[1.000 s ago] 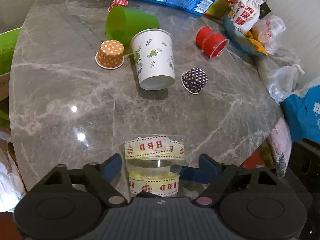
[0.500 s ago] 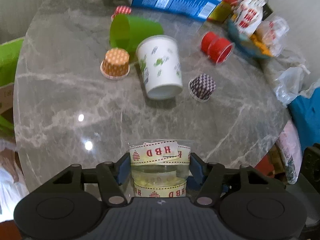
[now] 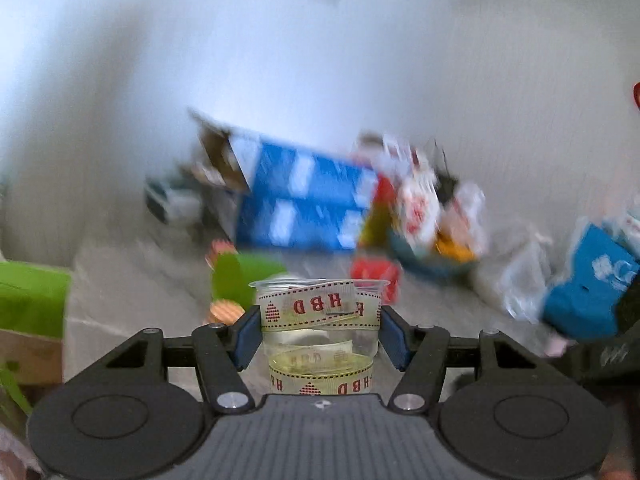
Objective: Flip cup upright
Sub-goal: 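Rotate the held clear cup upright with the left gripper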
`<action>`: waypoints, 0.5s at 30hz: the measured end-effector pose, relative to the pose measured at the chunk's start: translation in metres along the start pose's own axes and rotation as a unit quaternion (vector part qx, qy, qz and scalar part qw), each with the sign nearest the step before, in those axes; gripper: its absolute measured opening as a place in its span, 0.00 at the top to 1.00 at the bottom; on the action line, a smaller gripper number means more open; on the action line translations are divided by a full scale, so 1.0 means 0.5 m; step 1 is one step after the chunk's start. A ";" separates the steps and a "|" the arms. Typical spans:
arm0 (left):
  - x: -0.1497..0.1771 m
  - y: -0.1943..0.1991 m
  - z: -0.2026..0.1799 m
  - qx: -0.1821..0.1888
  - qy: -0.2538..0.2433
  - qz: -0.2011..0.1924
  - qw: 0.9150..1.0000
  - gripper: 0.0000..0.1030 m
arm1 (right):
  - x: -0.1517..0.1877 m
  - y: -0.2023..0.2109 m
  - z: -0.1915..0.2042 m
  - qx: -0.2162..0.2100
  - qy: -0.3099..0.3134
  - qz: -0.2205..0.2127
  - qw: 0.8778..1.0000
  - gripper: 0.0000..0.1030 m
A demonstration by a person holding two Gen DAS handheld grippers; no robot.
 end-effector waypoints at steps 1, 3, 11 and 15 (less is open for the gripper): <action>0.016 0.007 -0.006 -0.009 -0.009 -0.021 1.000 0.37 | 0.004 0.008 -0.006 0.004 -0.005 -0.011 1.000 0.07; 0.050 0.008 -0.018 -0.023 -0.026 -0.040 0.999 0.39 | 0.016 0.028 -0.021 0.010 -0.016 -0.035 0.999 0.07; 0.149 0.003 -0.050 -0.098 -0.081 -0.129 0.983 0.40 | 0.079 0.065 -0.048 0.046 0.000 -0.098 0.994 0.01; 0.166 0.004 -0.054 -0.105 -0.102 -0.152 0.978 0.40 | 0.093 0.068 -0.039 0.072 0.028 -0.125 0.989 0.01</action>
Point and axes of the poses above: each gripper's, at about its wrist camera, not at the fingertips, and y roughly against the way its jaws point, z to its left, x to its underside, the point moved 5 cm from there along -y, roughly the way its jaws point, and after that the axes turned 8 degrees about y, right-handed, at the moved point
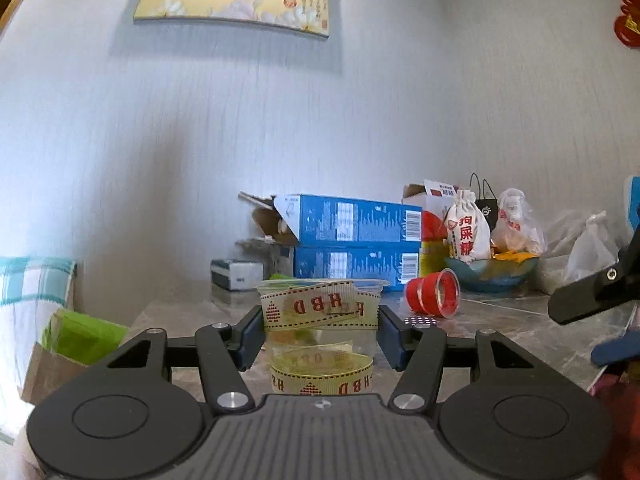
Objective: Flip cup upright
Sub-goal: 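Rotate the held clear cup upright with the left gripper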
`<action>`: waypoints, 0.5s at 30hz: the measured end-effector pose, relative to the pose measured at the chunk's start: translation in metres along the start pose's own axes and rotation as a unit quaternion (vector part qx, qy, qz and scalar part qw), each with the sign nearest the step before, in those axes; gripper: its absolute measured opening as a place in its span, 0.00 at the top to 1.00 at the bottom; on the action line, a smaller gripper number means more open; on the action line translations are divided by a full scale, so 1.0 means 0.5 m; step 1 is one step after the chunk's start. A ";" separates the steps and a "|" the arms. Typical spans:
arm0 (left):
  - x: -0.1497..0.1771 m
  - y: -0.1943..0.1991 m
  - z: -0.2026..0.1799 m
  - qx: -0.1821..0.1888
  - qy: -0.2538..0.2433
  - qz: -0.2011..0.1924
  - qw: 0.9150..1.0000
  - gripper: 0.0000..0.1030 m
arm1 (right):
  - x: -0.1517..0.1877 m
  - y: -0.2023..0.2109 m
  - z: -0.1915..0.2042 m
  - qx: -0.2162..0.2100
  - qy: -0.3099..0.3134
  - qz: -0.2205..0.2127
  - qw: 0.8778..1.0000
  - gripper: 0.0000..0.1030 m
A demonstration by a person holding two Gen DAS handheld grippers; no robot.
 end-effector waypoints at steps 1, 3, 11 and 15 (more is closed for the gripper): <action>0.003 0.001 0.000 0.003 -0.002 -0.002 1.000 0.40 | 0.002 -0.002 0.004 0.007 0.016 -0.006 1.000 0.01; 0.009 0.005 0.003 0.009 -0.002 -0.002 1.000 0.40 | 0.008 -0.008 0.013 0.021 0.042 -0.015 0.999 0.01; 0.019 0.017 0.004 0.014 0.006 -0.017 1.000 0.40 | 0.027 -0.003 0.008 0.013 0.034 -0.039 0.999 0.01; 0.018 0.021 0.003 0.016 0.008 -0.030 0.999 0.40 | 0.035 -0.001 0.007 0.025 0.035 -0.036 0.998 0.01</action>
Point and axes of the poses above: each gripper's, at about its wrist camera, not at the fingertips, and y roughly against the way its jaws point, z to its left, x to its underside, the point moved 5 cm from there along -y, roughly the way its jaws point, and after that the axes turned 8 degrees about y, right-handed, at the moved point
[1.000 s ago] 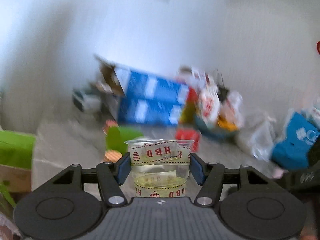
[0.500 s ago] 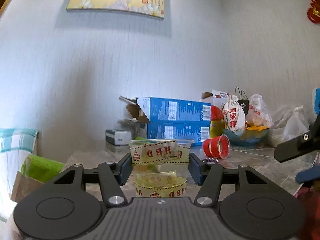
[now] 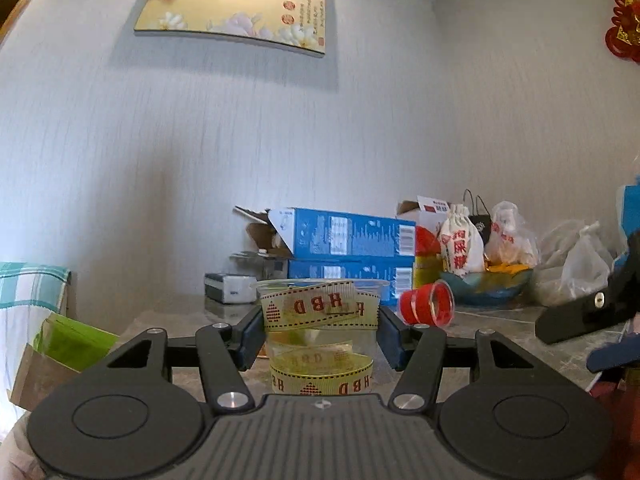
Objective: Flip cup upright
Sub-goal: 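Rotate the held clear cup upright with the left gripper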
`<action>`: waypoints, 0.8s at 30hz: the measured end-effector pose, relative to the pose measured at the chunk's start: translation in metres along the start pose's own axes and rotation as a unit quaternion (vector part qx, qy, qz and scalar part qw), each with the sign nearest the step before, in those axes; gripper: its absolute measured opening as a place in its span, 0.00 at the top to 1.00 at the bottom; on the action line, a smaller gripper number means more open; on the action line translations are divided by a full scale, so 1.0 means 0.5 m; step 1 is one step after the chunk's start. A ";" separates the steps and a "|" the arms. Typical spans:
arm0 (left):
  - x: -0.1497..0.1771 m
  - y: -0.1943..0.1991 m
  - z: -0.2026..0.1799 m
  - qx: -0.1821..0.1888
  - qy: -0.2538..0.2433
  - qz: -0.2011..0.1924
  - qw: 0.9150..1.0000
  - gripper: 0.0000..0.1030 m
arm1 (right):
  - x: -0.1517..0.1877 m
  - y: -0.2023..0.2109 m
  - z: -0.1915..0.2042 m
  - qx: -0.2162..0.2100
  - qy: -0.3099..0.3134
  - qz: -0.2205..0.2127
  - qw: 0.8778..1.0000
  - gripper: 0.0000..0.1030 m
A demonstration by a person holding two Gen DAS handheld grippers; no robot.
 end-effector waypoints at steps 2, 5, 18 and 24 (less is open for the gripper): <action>0.005 -0.001 0.001 0.008 0.002 0.001 1.000 0.40 | 0.003 -0.003 0.004 0.007 0.009 0.002 1.000 0.01; 0.013 -0.002 0.008 0.009 0.012 0.007 1.000 0.40 | 0.007 -0.005 0.012 0.014 0.026 0.004 1.000 0.01; 0.026 0.000 0.019 0.021 0.008 0.009 1.000 0.39 | 0.026 -0.015 0.038 0.024 0.058 0.017 0.998 0.01; 0.025 0.003 0.020 0.032 0.007 0.012 0.999 0.36 | 0.028 -0.010 0.046 0.019 0.060 0.015 0.998 0.01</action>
Point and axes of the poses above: each gripper's, at about its wrist camera, not at the fingertips, and y roughly against the way its jaws point, z to its left, x to its underside, the point moved 5 cm from there along -y, roughly the way its jaws point, and after that the axes turned 8 degrees about y, right-handed, at the moved point
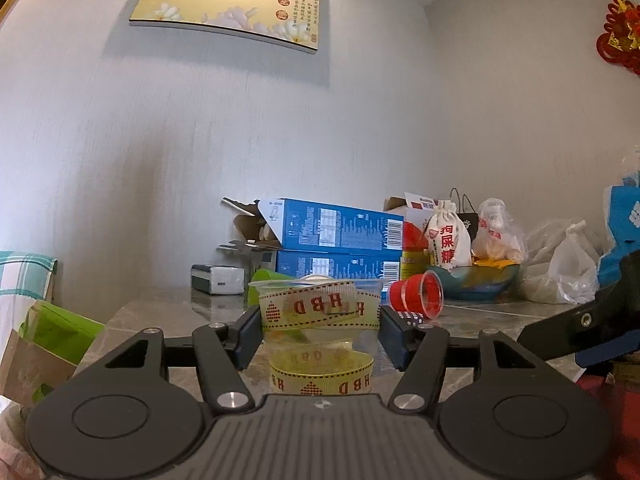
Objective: Flip cup upright
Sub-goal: 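Rotate the held clear cup upright with the left gripper, then lower the clear cup onto the table and open the left gripper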
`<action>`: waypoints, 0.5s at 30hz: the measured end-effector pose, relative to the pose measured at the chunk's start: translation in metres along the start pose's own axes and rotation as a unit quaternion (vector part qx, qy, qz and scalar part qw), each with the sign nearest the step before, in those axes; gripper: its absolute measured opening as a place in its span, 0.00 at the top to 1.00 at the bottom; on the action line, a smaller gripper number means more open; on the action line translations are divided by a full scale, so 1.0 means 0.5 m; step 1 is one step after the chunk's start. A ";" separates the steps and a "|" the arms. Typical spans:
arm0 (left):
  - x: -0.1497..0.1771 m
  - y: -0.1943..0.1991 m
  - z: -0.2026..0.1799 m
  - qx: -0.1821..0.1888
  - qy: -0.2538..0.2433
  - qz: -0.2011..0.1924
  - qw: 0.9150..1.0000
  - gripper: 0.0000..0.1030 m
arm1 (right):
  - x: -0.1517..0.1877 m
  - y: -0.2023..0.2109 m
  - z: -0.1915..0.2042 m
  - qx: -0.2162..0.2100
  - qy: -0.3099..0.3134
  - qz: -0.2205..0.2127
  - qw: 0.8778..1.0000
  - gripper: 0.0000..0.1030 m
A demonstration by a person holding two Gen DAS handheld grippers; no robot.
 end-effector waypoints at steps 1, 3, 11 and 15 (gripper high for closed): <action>-0.001 0.000 -0.001 0.000 -0.002 0.000 1.000 0.35 | 0.000 0.000 0.000 0.000 -0.001 -0.001 1.000 0.01; -0.001 0.004 -0.004 0.004 -0.007 0.004 1.000 0.28 | 0.000 0.001 0.001 0.000 -0.001 -0.002 1.000 0.01; 0.004 0.012 -0.019 0.033 -0.040 0.034 0.998 0.04 | 0.002 0.001 0.001 -0.008 -0.006 0.000 1.000 0.01; 0.007 0.025 -0.004 0.036 -0.049 0.074 0.995 0.02 | 0.003 0.014 0.000 -0.013 -0.011 -0.001 1.000 0.01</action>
Point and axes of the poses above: each gripper's, at about its wrist camera, not at the fingertips, and y roughly against the way its jaws point, z to its left, x to its underside, the point moved 5 cm from there along -y, roughly the way its jaws point, and after that the axes turned 8 degrees about y, right-handed, at the moved point
